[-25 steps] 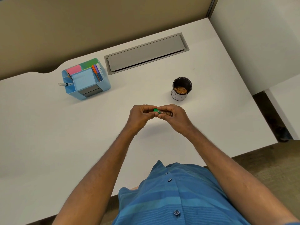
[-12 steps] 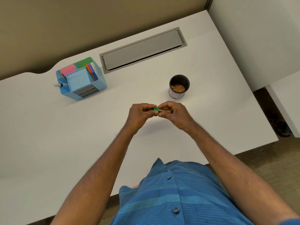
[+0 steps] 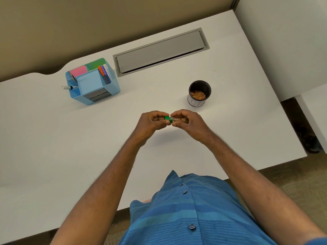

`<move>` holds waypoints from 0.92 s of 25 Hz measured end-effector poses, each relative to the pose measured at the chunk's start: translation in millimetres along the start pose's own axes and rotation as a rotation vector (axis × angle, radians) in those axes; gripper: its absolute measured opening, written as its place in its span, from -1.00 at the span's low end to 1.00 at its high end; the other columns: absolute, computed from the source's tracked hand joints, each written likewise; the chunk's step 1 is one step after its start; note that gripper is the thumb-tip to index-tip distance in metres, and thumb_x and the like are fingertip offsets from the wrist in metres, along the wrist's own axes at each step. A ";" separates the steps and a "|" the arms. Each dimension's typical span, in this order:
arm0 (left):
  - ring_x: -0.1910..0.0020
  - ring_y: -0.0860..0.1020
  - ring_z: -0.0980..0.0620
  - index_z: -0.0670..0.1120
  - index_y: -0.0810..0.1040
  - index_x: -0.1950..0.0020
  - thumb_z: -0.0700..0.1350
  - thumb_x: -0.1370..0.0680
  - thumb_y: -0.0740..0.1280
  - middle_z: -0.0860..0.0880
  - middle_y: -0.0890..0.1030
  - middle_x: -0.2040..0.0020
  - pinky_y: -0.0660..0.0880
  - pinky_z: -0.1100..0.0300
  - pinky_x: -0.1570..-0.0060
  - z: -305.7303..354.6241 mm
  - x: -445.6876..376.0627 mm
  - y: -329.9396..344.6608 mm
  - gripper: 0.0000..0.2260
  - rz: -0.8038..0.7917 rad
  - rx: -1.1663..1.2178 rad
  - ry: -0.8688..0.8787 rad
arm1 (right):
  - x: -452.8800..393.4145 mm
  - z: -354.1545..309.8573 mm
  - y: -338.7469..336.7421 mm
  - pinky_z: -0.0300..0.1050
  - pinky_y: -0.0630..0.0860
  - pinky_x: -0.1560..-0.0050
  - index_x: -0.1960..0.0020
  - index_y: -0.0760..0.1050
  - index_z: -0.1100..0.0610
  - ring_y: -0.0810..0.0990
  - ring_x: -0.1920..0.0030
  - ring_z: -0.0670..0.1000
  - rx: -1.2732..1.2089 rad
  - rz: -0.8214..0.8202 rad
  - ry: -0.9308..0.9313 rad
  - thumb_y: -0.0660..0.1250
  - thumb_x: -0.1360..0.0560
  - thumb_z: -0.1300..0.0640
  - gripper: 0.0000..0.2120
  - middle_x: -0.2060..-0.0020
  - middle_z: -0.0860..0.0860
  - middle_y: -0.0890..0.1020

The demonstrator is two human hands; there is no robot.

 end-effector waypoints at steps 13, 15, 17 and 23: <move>0.07 0.69 -0.08 -0.18 0.65 -0.18 -0.26 -0.54 0.48 -0.15 0.73 -0.04 0.62 0.04 0.02 -60.1 -10.9 -26.8 -0.78 0.343 0.118 -0.103 | 2.9 0.2 -0.1 -0.16 0.58 -0.17 -0.17 0.62 -0.10 0.64 -0.04 -0.18 -0.179 0.139 0.027 0.46 -0.56 0.15 -0.77 -0.08 -0.15 0.74; 0.02 0.68 -0.09 -0.20 0.63 -0.13 -0.28 -0.50 0.51 -0.20 0.72 -0.07 0.62 0.00 -0.02 -73.7 -14.2 -29.1 -0.78 0.432 0.023 -0.128 | 5.1 1.3 1.2 -0.15 0.59 -0.17 -0.13 0.62 -0.14 0.67 -0.03 -0.18 -0.211 0.129 0.043 0.46 -0.56 0.16 -0.77 -0.06 -0.17 0.75; -0.06 0.65 -0.06 -0.16 0.63 -0.11 -0.26 -0.51 0.49 -0.15 0.71 -0.10 0.56 0.12 -0.01 -84.1 -17.4 -30.9 -0.80 0.493 -0.155 -0.123 | 6.7 1.8 1.7 -0.17 0.58 -0.09 -0.12 0.61 -0.14 0.67 -0.01 -0.18 -0.217 0.126 0.055 0.46 -0.57 0.16 -0.77 -0.06 -0.18 0.75; -0.12 0.63 -0.03 -0.16 0.62 -0.25 -0.28 -0.58 0.41 -0.12 0.69 -0.19 0.46 0.25 -0.08 -91.5 -25.8 -26.7 -0.75 0.484 -0.341 -0.010 | 8.8 3.8 0.1 -0.16 0.56 -0.05 -0.11 0.61 -0.16 0.67 0.01 -0.17 -0.196 0.134 0.083 0.48 -0.56 0.13 -0.78 -0.04 -0.20 0.75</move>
Point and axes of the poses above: each hand's wrist, its own x-axis away from the middle knuckle, its own y-axis out of the palm, z = x × y, the point moved 2 cm from there along -x, towards the middle knuckle
